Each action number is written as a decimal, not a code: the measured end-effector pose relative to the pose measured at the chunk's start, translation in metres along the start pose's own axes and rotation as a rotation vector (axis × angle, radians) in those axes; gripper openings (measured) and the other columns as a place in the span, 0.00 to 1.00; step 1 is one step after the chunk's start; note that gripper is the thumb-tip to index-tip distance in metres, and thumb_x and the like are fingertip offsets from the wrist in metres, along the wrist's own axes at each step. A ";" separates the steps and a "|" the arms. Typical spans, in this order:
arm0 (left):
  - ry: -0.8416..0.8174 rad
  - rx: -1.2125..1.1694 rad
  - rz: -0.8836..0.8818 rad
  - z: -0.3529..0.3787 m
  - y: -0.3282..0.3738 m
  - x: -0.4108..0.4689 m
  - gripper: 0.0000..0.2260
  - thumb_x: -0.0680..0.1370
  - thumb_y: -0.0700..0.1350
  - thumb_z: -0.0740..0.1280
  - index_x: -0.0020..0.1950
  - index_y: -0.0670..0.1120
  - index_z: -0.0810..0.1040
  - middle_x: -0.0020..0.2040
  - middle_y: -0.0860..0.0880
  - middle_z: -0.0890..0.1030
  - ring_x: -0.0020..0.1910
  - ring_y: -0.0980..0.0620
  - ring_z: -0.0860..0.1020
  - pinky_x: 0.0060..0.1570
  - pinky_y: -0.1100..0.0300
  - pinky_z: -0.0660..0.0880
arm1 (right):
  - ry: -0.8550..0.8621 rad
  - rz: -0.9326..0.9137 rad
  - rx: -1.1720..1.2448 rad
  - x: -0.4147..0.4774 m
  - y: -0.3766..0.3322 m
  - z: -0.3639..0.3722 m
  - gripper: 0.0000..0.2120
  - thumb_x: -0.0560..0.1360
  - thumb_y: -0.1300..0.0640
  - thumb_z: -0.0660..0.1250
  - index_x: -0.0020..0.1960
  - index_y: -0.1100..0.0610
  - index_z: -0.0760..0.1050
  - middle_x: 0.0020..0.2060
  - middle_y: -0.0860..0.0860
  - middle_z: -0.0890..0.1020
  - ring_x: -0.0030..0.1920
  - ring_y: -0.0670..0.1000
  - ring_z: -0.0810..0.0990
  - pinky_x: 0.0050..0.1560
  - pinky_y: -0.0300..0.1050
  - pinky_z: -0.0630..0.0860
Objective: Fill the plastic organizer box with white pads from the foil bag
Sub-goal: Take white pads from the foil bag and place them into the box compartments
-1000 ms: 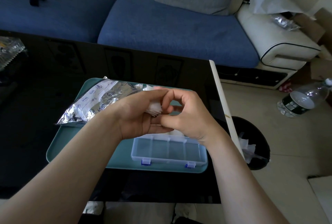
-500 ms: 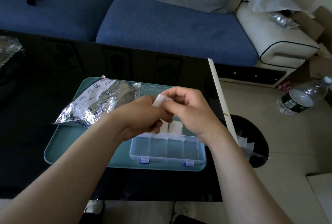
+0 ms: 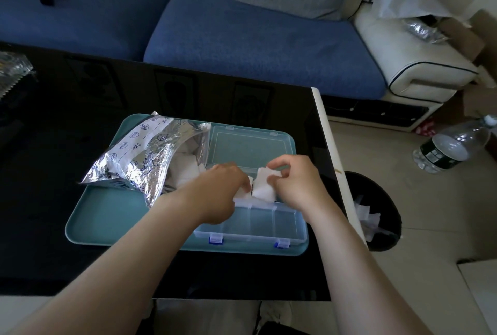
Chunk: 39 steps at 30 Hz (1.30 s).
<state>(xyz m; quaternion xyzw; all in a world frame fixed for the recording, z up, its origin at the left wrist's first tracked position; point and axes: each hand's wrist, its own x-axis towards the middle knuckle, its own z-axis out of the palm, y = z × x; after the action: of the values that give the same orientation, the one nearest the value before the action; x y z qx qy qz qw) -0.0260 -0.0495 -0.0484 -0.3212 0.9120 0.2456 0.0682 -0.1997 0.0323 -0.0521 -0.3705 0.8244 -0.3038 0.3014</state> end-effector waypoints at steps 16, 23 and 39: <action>-0.033 0.017 0.026 0.008 -0.009 0.003 0.21 0.79 0.38 0.67 0.71 0.51 0.77 0.64 0.47 0.73 0.65 0.45 0.74 0.66 0.47 0.74 | 0.193 -0.130 -0.577 -0.012 -0.014 0.014 0.06 0.78 0.52 0.75 0.53 0.51 0.84 0.41 0.46 0.76 0.41 0.49 0.77 0.36 0.42 0.69; 0.119 -0.002 0.044 0.002 -0.004 0.001 0.17 0.80 0.39 0.66 0.68 0.49 0.81 0.65 0.47 0.80 0.66 0.46 0.77 0.65 0.49 0.75 | 0.047 -0.109 -0.637 -0.007 -0.020 0.025 0.08 0.80 0.58 0.66 0.54 0.51 0.84 0.42 0.51 0.82 0.37 0.54 0.77 0.33 0.42 0.69; 0.799 -0.113 -0.351 -0.033 -0.047 -0.025 0.10 0.77 0.40 0.69 0.57 0.42 0.75 0.60 0.39 0.73 0.52 0.33 0.75 0.53 0.41 0.74 | -0.041 -0.566 -0.280 -0.024 -0.076 0.074 0.12 0.77 0.64 0.69 0.58 0.53 0.84 0.51 0.51 0.87 0.52 0.54 0.85 0.52 0.49 0.82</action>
<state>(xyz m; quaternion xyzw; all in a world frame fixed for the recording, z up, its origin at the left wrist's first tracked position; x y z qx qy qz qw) 0.0235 -0.0838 -0.0315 -0.5441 0.7837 0.1364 -0.2667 -0.1008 -0.0105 -0.0379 -0.6292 0.7161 -0.2516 0.1675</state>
